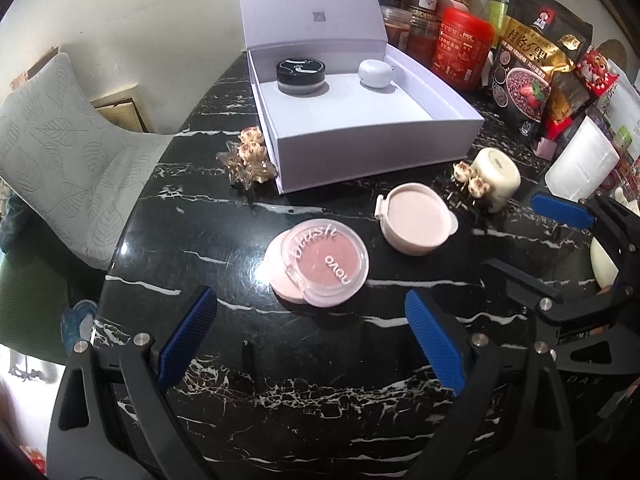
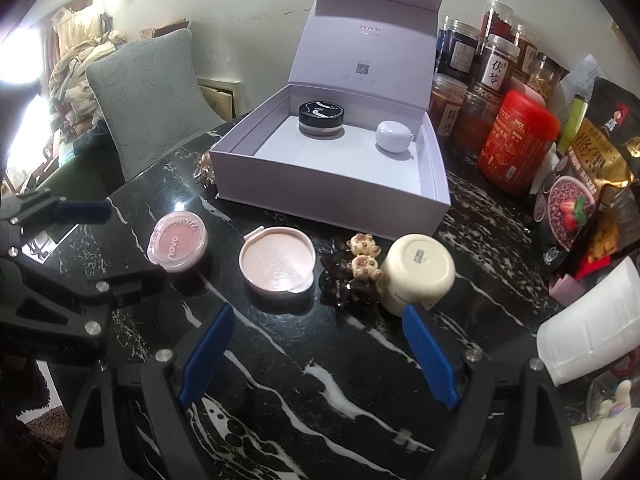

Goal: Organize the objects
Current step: 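Grasp the pink blush compact with the left tool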

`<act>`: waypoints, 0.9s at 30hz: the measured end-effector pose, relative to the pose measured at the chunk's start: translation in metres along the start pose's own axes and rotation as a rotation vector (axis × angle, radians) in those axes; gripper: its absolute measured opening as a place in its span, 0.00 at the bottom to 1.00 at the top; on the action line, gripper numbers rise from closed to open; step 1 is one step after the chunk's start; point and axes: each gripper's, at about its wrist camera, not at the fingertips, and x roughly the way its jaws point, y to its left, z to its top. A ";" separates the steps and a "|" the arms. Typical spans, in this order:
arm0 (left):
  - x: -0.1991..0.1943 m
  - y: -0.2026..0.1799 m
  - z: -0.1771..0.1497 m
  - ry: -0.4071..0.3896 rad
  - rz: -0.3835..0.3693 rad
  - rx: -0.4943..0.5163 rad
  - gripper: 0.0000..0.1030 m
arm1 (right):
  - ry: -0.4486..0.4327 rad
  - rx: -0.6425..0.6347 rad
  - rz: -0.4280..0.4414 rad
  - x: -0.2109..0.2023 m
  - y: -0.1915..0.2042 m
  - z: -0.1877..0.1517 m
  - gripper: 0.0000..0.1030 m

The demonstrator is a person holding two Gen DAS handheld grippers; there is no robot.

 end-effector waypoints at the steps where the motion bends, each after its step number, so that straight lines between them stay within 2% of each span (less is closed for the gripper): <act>1: 0.001 0.001 -0.001 0.000 0.004 0.004 0.92 | -0.002 0.001 0.004 0.001 0.001 -0.001 0.84; 16: 0.020 0.012 -0.009 -0.046 -0.036 0.009 0.90 | -0.039 0.001 0.060 0.019 0.010 -0.006 0.84; 21: 0.027 0.008 -0.004 -0.045 -0.037 0.037 0.81 | -0.051 -0.005 0.047 0.020 0.005 -0.006 0.84; 27: 0.038 0.003 -0.001 -0.028 -0.061 0.037 0.74 | -0.060 0.043 0.032 0.022 -0.011 -0.006 0.84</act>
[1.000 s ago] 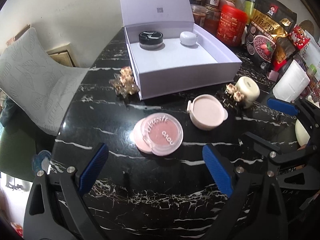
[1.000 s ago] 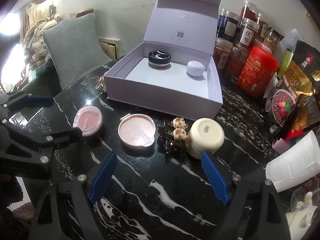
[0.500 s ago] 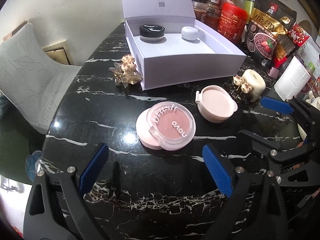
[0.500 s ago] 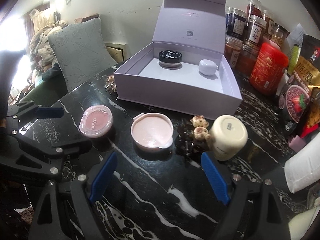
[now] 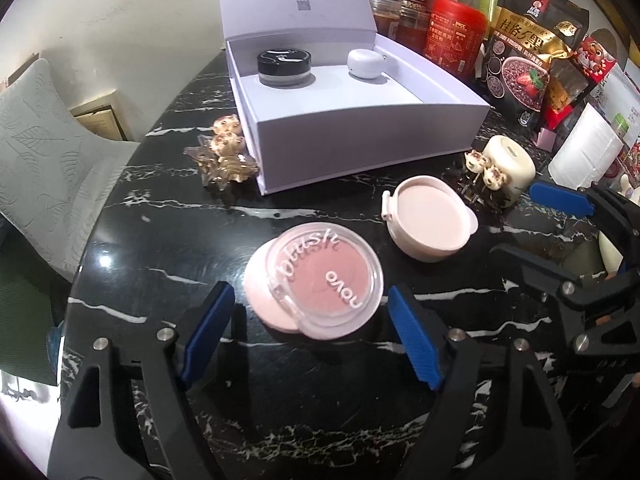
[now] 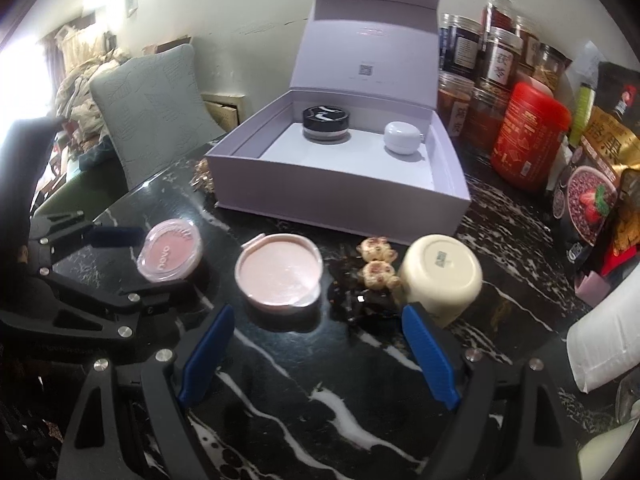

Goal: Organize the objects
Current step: 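Grasp the pink blush compact with the left tool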

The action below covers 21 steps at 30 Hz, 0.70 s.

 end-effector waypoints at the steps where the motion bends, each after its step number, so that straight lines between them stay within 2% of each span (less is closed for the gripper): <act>1: 0.001 -0.001 0.000 0.003 -0.004 0.002 0.73 | -0.001 0.009 -0.004 0.000 -0.003 0.000 0.84; 8: 0.005 -0.002 0.002 -0.004 0.011 0.005 0.61 | -0.015 0.038 -0.015 0.000 -0.013 -0.001 0.84; 11: 0.004 0.000 0.003 -0.009 0.013 -0.006 0.51 | -0.021 0.054 -0.018 -0.001 -0.019 0.000 0.84; 19: -0.009 0.005 0.004 -0.030 0.000 -0.002 0.50 | -0.025 0.045 0.005 0.000 -0.013 -0.001 0.84; 21: -0.013 0.008 0.003 -0.038 -0.002 -0.009 0.45 | -0.024 0.043 0.020 0.000 -0.010 -0.001 0.84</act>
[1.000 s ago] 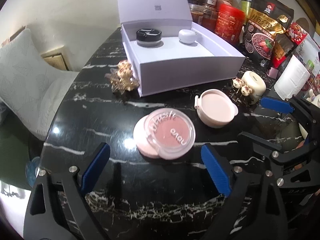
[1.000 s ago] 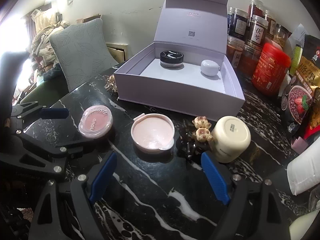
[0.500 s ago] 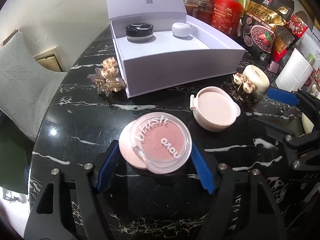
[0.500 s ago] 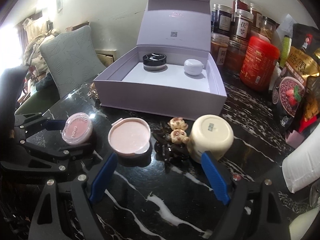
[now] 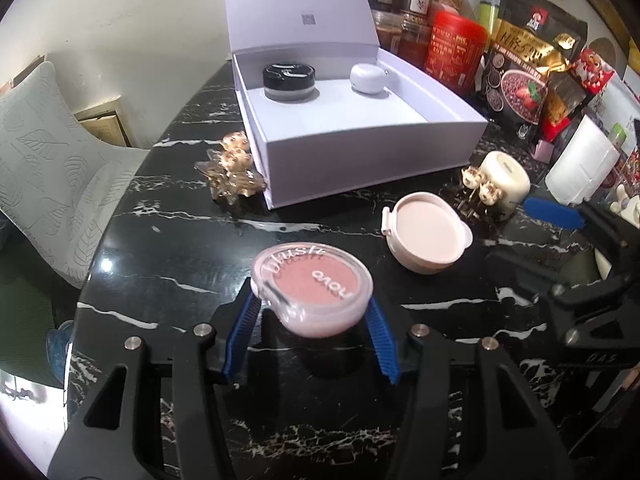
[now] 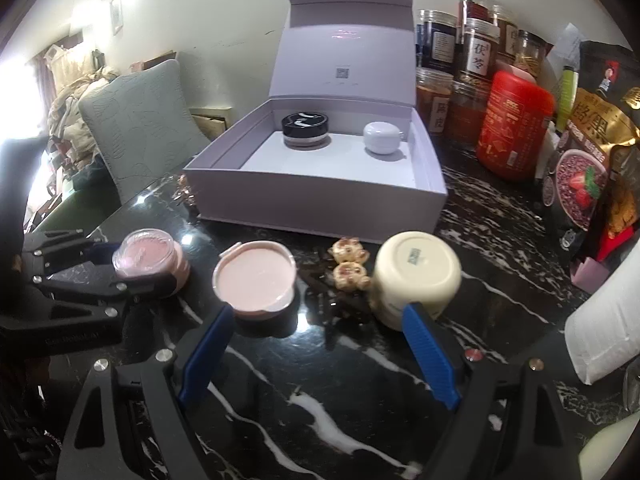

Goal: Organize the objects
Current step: 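Lift the blush compact with the left tool while the right tool grasps the pink powder compact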

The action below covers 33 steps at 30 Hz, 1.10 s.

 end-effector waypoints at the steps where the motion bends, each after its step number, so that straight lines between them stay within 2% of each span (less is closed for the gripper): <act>1: -0.002 0.002 0.000 -0.004 0.004 -0.004 0.44 | 0.001 -0.001 0.007 0.000 0.002 0.000 0.84; 11: 0.001 0.018 0.001 -0.016 -0.047 -0.042 0.45 | 0.009 -0.045 0.037 0.000 0.023 -0.005 0.84; 15: 0.010 0.021 0.005 -0.001 -0.080 -0.076 0.55 | 0.006 -0.046 0.039 -0.001 0.024 -0.005 0.84; 17: 0.013 0.022 0.006 -0.002 -0.092 -0.089 0.57 | 0.009 -0.042 0.039 0.000 0.024 -0.005 0.84; 22: 0.017 0.020 0.010 -0.019 -0.093 -0.086 0.57 | 0.020 -0.033 0.046 0.004 0.022 -0.005 0.84; 26: 0.016 0.020 0.011 -0.048 -0.090 -0.078 0.48 | 0.028 -0.027 0.061 0.008 0.022 -0.006 0.84; 33: 0.015 0.025 0.010 -0.054 -0.090 -0.089 0.48 | 0.047 -0.038 0.098 0.014 0.027 -0.006 0.80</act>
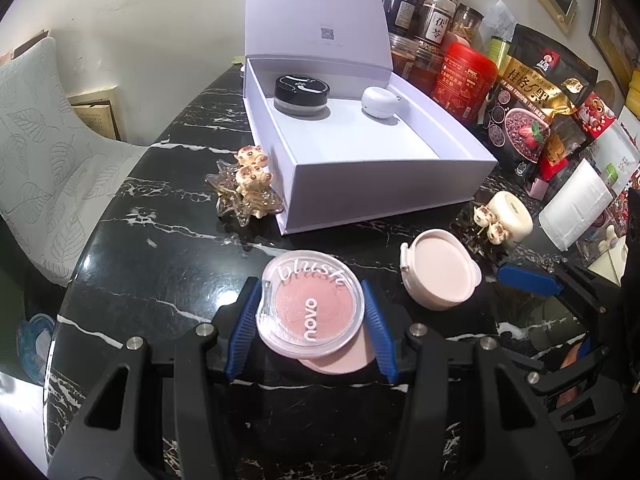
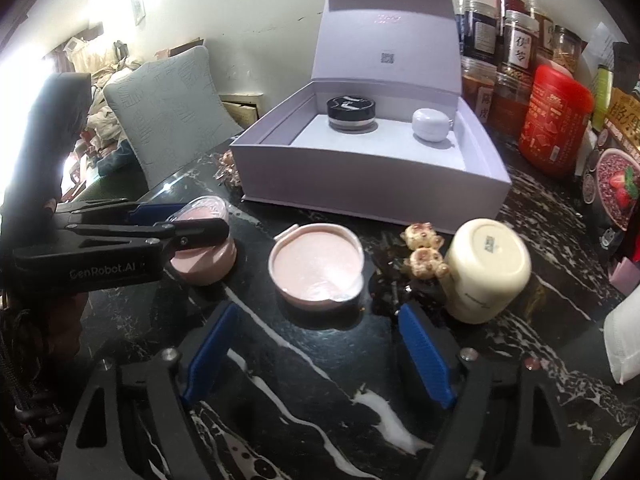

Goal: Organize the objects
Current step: 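Lift the blush compact with the left tool while the right tool grasps the pink powder compact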

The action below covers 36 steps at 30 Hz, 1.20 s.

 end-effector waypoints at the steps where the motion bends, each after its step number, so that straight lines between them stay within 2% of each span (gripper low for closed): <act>1: -0.001 0.001 0.000 0.001 -0.001 -0.003 0.48 | 0.005 -0.002 0.002 0.002 0.001 0.000 0.80; 7: -0.005 0.010 -0.003 0.005 -0.006 -0.032 0.48 | 0.023 0.017 -0.012 0.017 0.002 0.007 0.79; 15: -0.009 0.019 -0.006 0.007 0.008 -0.059 0.48 | 0.004 -0.033 -0.038 0.034 0.016 0.027 0.77; 19: -0.011 0.022 -0.009 0.010 0.014 -0.067 0.48 | 0.017 -0.073 -0.086 0.041 0.022 0.030 0.58; 28: -0.025 0.016 -0.015 0.014 0.029 -0.048 0.48 | 0.032 -0.107 -0.064 0.026 0.023 0.015 0.58; 36: -0.036 -0.008 -0.022 0.025 0.014 0.005 0.48 | 0.030 -0.138 -0.061 -0.002 0.026 -0.004 0.58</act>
